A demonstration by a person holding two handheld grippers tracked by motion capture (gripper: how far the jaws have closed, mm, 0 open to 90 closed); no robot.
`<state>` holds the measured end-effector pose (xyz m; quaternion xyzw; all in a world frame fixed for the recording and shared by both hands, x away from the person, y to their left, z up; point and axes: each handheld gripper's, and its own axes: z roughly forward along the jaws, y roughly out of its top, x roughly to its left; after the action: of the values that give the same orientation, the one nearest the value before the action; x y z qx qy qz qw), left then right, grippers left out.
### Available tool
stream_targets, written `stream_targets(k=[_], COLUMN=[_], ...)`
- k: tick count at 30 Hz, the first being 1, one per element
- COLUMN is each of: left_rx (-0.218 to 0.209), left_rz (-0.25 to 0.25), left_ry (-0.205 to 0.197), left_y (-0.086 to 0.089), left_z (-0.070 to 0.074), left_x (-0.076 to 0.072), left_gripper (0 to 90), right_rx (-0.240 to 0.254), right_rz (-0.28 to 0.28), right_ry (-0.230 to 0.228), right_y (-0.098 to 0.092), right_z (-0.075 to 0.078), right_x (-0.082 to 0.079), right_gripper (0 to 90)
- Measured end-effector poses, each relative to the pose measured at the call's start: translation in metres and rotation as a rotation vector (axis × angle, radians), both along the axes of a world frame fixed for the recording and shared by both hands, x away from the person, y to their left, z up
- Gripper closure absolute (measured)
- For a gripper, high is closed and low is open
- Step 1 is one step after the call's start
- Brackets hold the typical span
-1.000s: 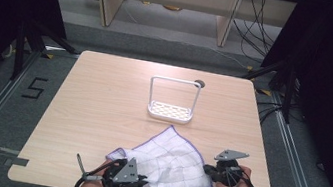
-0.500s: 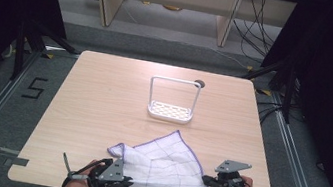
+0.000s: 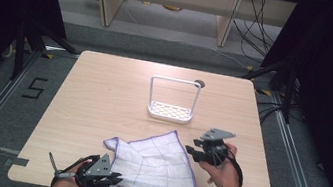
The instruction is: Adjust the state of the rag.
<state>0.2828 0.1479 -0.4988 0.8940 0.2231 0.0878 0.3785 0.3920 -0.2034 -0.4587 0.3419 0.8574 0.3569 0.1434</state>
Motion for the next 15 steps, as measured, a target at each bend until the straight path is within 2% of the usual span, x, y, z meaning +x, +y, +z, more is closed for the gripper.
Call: stream_targets(k=[2,3,4,5,6,7,9,12,14,15], left_rx=[-0.005,-0.006,-0.006,-0.013,-0.036,-0.036,-0.018,-0.009,-0.008,-0.040], left_rz=[-0.010,-0.011,-0.011,-0.014,0.011,0.011,-0.018,-0.014,-0.014,0.007], left_ry=[-0.011,-0.014,-0.014,-0.007,0.010,0.010,-0.008,-0.014,-0.015,0.008], left_y=[0.001,0.001,0.001,0.001,0.000,0.000,0.001,0.001,0.001,0.000], left_z=[0.000,0.000,0.000,0.000,-0.001,-0.001,-0.001,0.000,0.000,-0.002], left_x=[0.000,0.000,0.000,0.000,-0.002,-0.002,0.000,0.000,0.000,-0.002], left_gripper=[82.0,82.0,82.0,82.0,82.0,82.0,82.0,82.0,82.0,82.0], right_rx=[-0.003,-0.013,-0.013,-0.012,-0.027,-0.027,-0.044,-0.069,-0.089,-0.083], right_rz=[0.000,0.008,0.008,0.003,0.021,0.021,0.030,0.036,0.015,0.024], right_ry=[-0.001,0.019,0.019,0.029,0.029,0.029,0.060,0.073,0.096,0.095], right_y=[0.014,0.020,0.020,0.033,0.038,0.038,0.053,0.058,0.062,0.062], right_z=[-0.005,-0.007,-0.007,-0.013,-0.016,-0.016,-0.023,-0.028,-0.036,-0.040], right_x=[0.018,0.026,0.026,0.037,0.042,0.042,0.053,0.060,0.067,0.069], right_gripper=[58.6,58.6,58.6,58.5,58.5,58.5,58.2,58.2,63.4,69.5])
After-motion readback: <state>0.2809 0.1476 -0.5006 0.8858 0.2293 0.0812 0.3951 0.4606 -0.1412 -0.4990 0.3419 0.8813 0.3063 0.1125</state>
